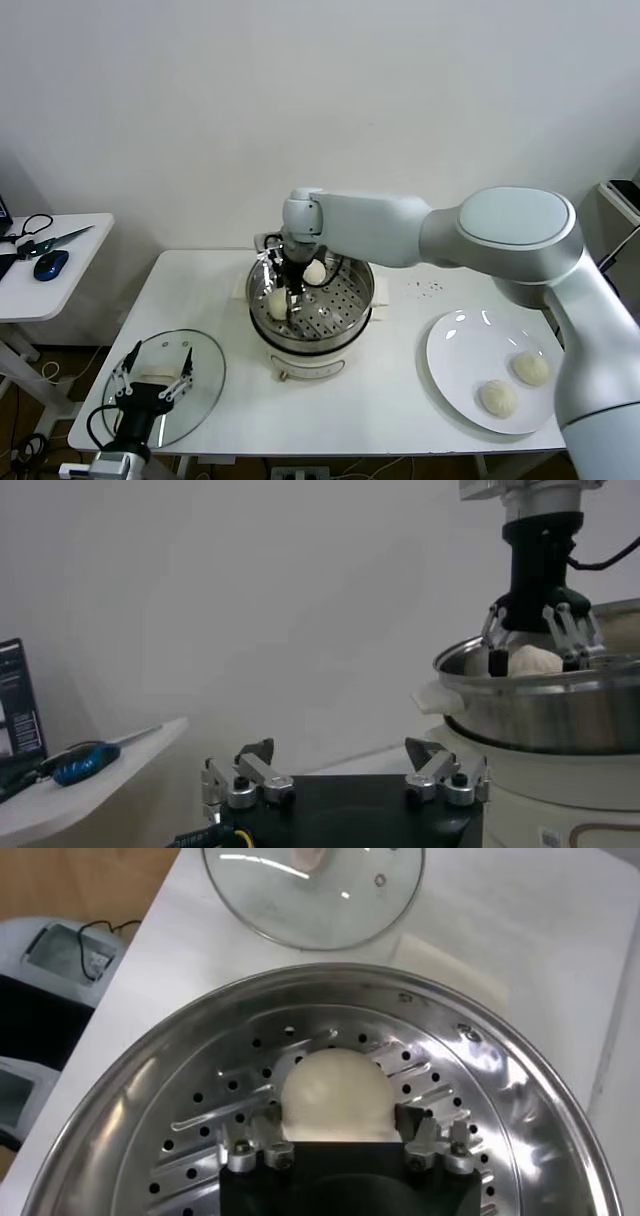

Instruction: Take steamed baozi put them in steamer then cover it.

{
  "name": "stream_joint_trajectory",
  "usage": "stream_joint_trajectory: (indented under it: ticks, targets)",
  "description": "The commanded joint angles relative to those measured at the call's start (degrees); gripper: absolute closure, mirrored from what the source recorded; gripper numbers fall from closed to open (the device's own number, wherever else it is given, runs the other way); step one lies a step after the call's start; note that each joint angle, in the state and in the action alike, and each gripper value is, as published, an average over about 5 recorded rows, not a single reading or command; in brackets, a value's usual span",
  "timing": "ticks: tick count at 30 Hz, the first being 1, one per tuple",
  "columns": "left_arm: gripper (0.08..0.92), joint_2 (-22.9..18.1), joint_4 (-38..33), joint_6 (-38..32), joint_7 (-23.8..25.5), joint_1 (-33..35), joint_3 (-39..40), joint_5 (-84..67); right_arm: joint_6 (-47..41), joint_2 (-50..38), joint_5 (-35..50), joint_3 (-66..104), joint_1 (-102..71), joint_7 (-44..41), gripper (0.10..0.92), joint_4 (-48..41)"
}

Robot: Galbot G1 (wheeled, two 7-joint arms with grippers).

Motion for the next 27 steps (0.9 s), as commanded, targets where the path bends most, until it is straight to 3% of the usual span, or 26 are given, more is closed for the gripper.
stream_joint_trajectory:
  ticks: [1, 9, 16, 27]
  targets:
    - [0.177, 0.02, -0.16, 0.23, 0.03, -0.17, 0.03, 0.16, -0.52, -1.82, -0.92, 0.99, 0.59, 0.37, 0.207, 1.93]
    - [0.177, -0.09, -0.28, 0.6, 0.07, -0.76, 0.08, 0.54, -0.07, -12.4, 1.82, 1.38, 10.64, -1.89, 0.202, 11.8]
    - [0.177, -0.62, -0.11, 1.05, 0.04, -1.56, 0.1, 1.2, 0.52, -27.98, 3.81, -0.66, 18.94, -3.2, 0.203, 23.26]
    - [0.177, -0.91, -0.42, 1.65, 0.31, -1.17, -0.94, 1.69, 0.61, -54.3, -10.42, -3.27, 16.89, -4.34, 0.203, 38.04]
